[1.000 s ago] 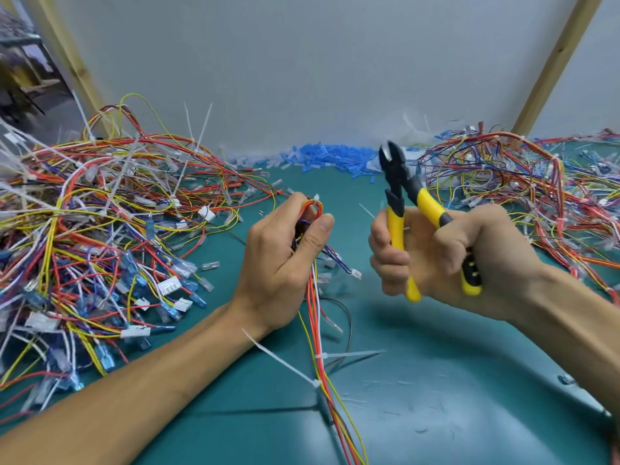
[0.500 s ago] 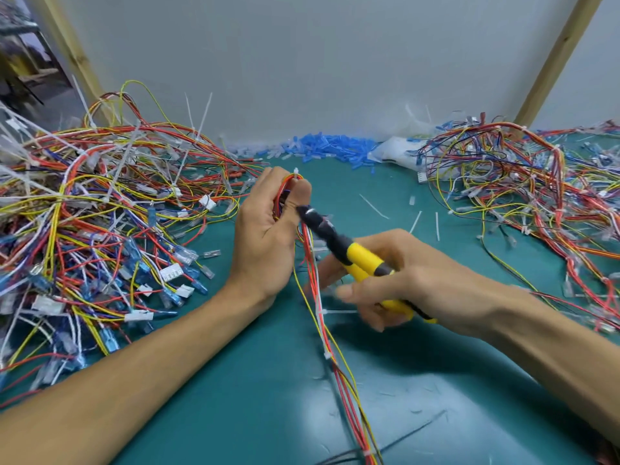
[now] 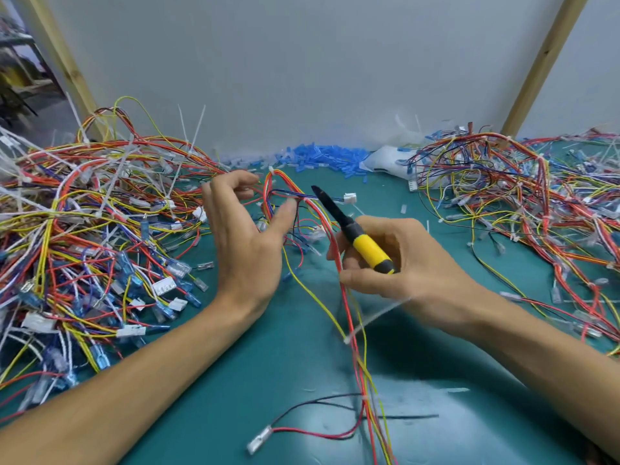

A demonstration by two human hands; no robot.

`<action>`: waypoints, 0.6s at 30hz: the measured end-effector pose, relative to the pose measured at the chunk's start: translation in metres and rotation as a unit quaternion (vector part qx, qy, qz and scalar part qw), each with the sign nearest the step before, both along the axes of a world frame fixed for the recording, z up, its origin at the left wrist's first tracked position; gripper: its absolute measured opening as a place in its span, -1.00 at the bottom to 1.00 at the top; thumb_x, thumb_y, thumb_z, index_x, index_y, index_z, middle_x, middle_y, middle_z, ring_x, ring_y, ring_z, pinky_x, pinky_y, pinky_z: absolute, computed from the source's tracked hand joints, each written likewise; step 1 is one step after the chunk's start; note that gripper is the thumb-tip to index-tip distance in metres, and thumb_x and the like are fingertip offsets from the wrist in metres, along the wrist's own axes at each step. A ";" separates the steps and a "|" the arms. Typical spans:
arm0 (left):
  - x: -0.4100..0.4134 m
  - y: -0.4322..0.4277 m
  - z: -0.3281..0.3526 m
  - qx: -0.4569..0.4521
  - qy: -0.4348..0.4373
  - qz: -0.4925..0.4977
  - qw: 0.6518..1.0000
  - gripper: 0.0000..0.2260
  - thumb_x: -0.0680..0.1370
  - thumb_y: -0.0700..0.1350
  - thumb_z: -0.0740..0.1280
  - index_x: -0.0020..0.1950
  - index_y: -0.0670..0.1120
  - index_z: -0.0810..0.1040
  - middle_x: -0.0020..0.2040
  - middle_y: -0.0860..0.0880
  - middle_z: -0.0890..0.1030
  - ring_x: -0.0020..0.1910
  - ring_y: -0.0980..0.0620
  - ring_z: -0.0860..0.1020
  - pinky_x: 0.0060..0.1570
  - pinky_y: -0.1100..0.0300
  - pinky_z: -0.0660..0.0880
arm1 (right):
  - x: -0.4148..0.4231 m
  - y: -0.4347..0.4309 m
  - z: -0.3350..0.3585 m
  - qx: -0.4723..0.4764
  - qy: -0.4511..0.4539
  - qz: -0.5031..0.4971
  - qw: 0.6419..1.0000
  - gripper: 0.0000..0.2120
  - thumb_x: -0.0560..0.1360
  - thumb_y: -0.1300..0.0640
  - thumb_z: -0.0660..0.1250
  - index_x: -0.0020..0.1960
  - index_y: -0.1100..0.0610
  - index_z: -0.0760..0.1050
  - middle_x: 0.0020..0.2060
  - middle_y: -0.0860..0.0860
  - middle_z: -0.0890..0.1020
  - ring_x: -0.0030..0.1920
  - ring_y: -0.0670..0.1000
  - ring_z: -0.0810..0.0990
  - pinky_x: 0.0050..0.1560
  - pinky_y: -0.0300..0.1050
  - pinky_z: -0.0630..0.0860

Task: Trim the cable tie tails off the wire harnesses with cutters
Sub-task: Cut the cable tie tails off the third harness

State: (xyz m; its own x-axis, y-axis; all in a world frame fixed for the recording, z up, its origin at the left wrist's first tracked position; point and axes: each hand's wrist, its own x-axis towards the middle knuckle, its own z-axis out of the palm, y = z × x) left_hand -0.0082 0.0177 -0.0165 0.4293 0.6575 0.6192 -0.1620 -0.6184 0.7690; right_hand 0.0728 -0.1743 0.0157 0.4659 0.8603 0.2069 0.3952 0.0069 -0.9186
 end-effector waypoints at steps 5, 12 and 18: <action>-0.004 -0.003 0.002 0.093 0.012 0.012 0.995 -0.44 0.43 -0.25 0.51 0.35 -0.01 0.38 0.22 -0.01 0.35 0.21 0.00 0.44 0.33 -0.03 0.42 | 0.004 -0.001 -0.002 0.026 -0.213 -0.117 0.970 -0.82 0.42 0.25 0.33 -0.06 0.01 0.54 -0.34 -0.02 0.48 -0.35 0.02 0.36 -0.35 -0.06 0.33; -0.009 -0.010 0.009 0.163 0.033 -0.039 0.985 -0.53 0.47 -0.20 0.45 0.38 -0.06 0.55 0.32 -0.06 0.42 0.40 0.11 0.40 0.46 -0.01 0.36 | 0.019 -0.008 0.003 0.025 -0.392 -0.170 0.904 -0.72 0.30 0.25 0.33 0.01 0.11 0.55 -0.29 -0.11 0.45 -0.31 -0.13 0.41 -0.31 -0.20 0.34; -0.006 -0.006 0.007 0.077 0.026 -0.071 0.994 -0.91 0.61 -0.06 0.40 -0.05 -0.05 0.56 -0.14 0.12 0.62 -0.06 -0.02 0.62 0.09 -0.27 0.48 | 0.034 -0.014 0.005 0.031 -0.423 -0.119 0.898 -0.75 0.34 0.34 0.46 -0.03 0.13 0.56 -0.26 -0.20 0.39 -0.33 -0.12 0.36 -0.31 -0.23 0.22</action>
